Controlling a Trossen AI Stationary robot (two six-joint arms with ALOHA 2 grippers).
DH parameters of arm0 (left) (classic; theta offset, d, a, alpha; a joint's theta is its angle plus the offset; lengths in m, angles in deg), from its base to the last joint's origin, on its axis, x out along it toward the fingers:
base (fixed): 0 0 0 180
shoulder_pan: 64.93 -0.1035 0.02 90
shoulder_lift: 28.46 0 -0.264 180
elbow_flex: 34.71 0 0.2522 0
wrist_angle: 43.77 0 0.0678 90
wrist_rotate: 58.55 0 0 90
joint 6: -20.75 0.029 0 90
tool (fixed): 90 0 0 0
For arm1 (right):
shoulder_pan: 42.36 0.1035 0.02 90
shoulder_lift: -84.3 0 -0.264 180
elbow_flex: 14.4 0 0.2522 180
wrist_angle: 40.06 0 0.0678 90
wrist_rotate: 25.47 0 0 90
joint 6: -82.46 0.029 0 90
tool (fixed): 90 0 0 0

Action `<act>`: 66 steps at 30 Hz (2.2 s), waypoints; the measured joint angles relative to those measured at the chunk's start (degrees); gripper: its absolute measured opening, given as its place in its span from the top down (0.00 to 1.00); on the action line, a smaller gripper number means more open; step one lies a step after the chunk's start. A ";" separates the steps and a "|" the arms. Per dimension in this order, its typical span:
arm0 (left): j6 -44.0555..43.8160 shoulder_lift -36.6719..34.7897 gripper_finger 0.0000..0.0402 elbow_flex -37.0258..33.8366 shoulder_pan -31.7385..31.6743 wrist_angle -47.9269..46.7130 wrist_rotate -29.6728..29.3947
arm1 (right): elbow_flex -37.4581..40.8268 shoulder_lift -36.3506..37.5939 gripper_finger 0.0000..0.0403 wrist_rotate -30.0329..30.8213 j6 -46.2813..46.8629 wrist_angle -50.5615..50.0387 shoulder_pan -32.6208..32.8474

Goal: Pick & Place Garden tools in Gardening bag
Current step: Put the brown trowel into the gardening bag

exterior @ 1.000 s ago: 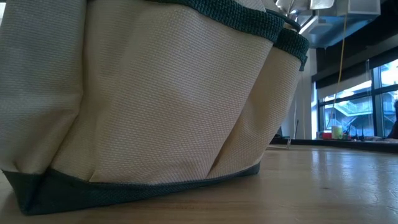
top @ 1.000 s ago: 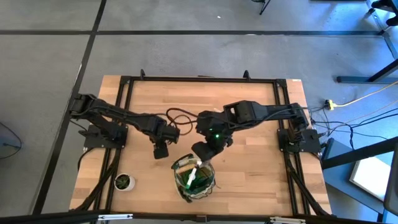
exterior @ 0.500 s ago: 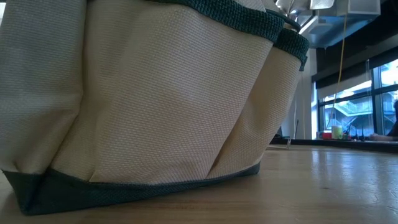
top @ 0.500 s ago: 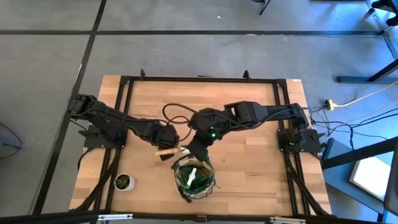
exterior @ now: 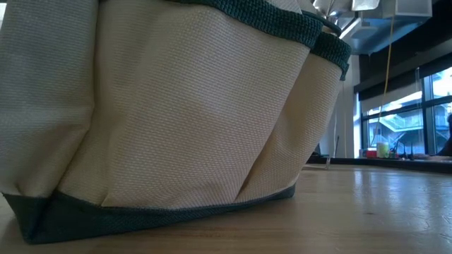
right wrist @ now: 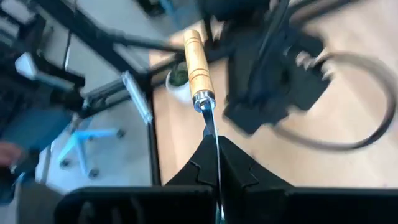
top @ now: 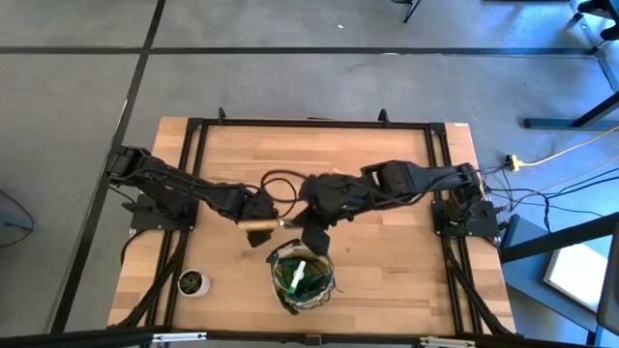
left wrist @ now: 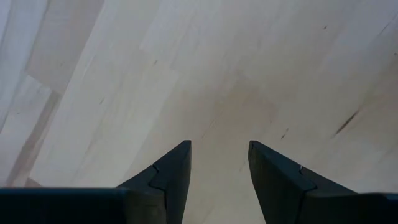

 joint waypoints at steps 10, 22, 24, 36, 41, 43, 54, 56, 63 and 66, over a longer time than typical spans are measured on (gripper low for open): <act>2.04 0.00 0.72 0.00 -1.77 0.27 1.48 | 0.14 4.48 1.00 4.25 4.38 -10.26 0.00; 8.02 0.00 0.75 -0.02 -4.76 -0.09 -0.84 | -0.01 4.79 1.00 -3.51 21.65 -20.86 0.20; 8.89 0.00 0.75 -0.02 -5.32 -0.09 -0.90 | -0.01 4.79 1.00 -3.39 22.66 -20.99 0.12; 8.72 -4.04 0.75 -0.02 -7.03 -9.16 -16.50 | -0.01 4.99 1.00 -9.26 33.60 -22.22 -0.17; 9.87 -12.24 0.75 -0.02 -4.16 -8.97 -29.13 | 0.01 4.99 1.00 -12.19 36.65 -22.86 -1.83; 12.74 -15.82 0.75 -0.01 -2.21 -7.62 -33.14 | 0.01 5.01 1.00 -12.27 36.65 -22.90 -2.81; 47.05 -24.34 0.75 0.02 10.81 23.92 -47.25 | 0.01 1.95 1.00 -12.46 33.04 -25.37 -15.47; 56.15 -22.59 0.75 0.04 11.54 31.04 -50.62 | 0.01 0.86 1.00 -13.80 31.75 -23.24 -17.85; 80.32 -13.53 0.75 0.04 10.56 50.10 -60.60 | 0.03 -2.08 1.00 -16.68 29.74 -10.85 -24.23; 85.56 -11.06 0.75 0.04 10.54 55.06 -65.69 | 0.05 -2.25 1.00 -16.64 29.86 -7.31 -26.08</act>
